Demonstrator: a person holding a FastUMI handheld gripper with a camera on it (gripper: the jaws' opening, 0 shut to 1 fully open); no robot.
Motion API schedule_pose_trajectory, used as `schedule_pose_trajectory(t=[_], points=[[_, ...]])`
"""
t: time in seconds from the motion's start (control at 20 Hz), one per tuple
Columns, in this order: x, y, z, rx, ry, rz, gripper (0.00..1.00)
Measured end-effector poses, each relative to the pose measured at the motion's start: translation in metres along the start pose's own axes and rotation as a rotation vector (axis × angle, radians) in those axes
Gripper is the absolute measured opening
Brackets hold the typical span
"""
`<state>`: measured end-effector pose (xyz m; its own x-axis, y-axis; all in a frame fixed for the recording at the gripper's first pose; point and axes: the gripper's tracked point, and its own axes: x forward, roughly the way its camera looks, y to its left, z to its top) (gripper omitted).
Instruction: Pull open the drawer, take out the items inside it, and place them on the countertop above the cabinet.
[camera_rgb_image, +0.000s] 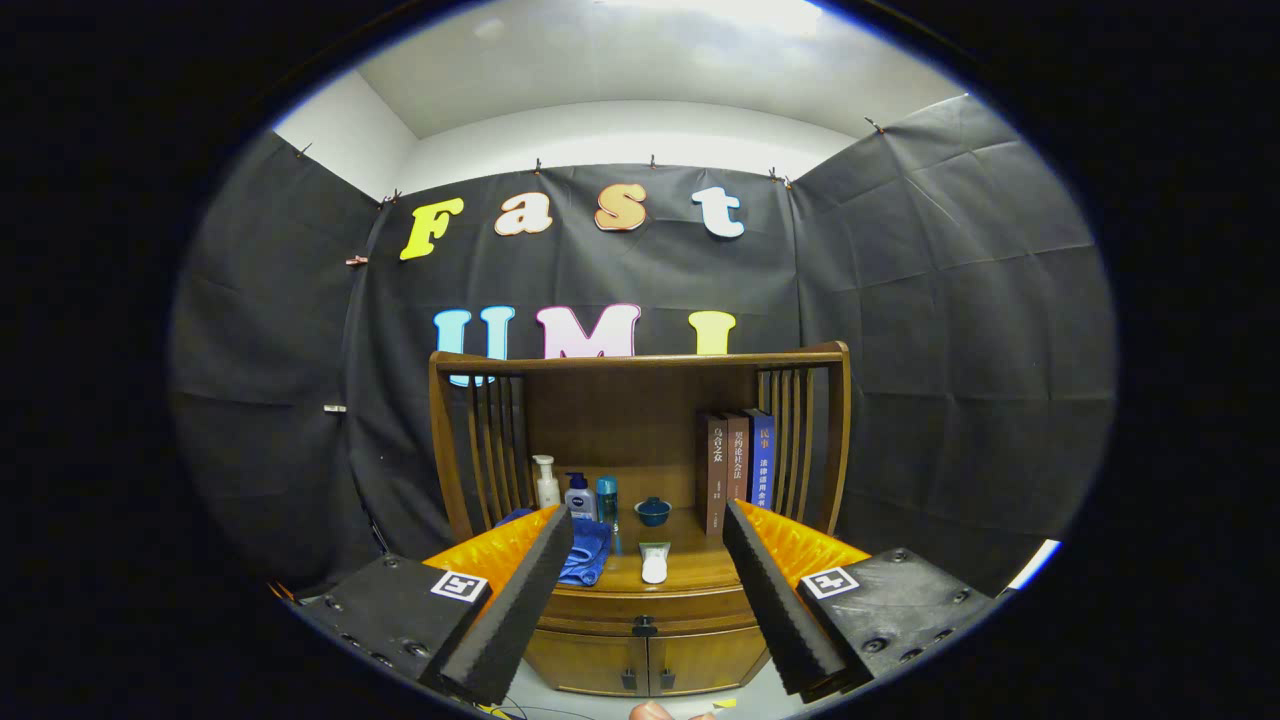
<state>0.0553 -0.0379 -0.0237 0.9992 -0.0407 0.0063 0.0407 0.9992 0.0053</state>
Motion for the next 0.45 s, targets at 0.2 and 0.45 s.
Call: schedule_pose_trajectory(t=[0.2, 0.45], points=[[-0.0042, 0.0038, 0.0017, 0.003, 0.004, 0.000, 0.98], [-0.0074, 0.0072, 0.0029, -0.008, 0.001, -0.001, 0.98]])
